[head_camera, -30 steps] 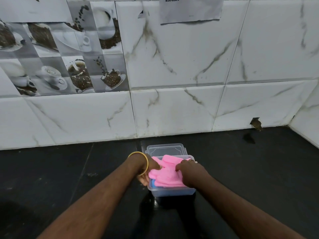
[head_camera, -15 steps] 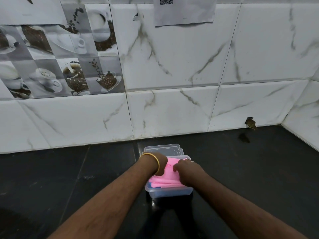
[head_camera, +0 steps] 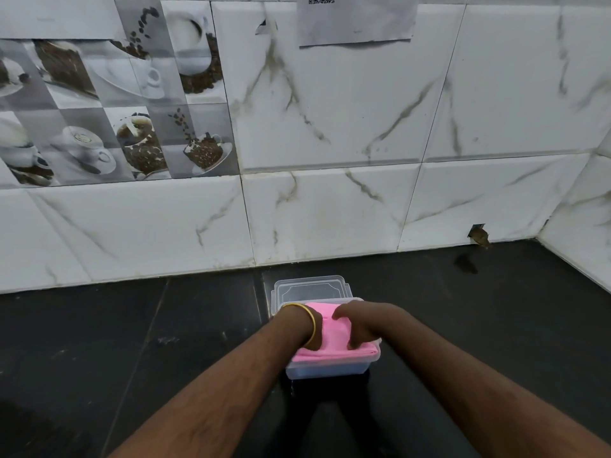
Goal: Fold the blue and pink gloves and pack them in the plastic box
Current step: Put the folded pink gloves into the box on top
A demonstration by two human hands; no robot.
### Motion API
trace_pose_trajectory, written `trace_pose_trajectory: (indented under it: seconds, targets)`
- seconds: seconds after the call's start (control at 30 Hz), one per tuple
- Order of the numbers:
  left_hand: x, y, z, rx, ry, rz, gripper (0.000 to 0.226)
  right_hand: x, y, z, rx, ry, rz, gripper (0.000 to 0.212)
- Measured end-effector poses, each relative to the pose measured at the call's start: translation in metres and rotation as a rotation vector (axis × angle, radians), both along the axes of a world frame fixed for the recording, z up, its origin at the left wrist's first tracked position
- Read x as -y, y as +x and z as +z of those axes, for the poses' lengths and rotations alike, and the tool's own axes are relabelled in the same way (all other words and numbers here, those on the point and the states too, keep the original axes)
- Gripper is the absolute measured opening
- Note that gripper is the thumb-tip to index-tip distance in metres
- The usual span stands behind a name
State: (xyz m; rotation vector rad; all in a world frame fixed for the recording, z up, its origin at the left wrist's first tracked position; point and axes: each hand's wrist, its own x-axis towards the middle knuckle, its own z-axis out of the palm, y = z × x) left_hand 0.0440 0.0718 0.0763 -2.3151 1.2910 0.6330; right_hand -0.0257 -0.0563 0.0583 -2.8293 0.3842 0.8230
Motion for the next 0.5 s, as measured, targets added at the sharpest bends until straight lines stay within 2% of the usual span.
trace_pose_trajectory:
  seconds: [0.2,0.37,0.5]
  targets:
    - [-0.001,-0.011,-0.018,0.018,-0.045,0.008,0.055,-0.007,0.001,-0.018,0.066,-0.087,0.083,0.060]
    - [0.000,-0.006,-0.026,-0.018,-0.060,0.052,0.057,-0.008,-0.003,-0.030,0.129,-0.111,0.061,0.067]
    - [0.007,-0.003,-0.028,-0.085,-0.043,0.028,0.046,-0.012,-0.007,-0.041,0.226,-0.157,0.082,0.055]
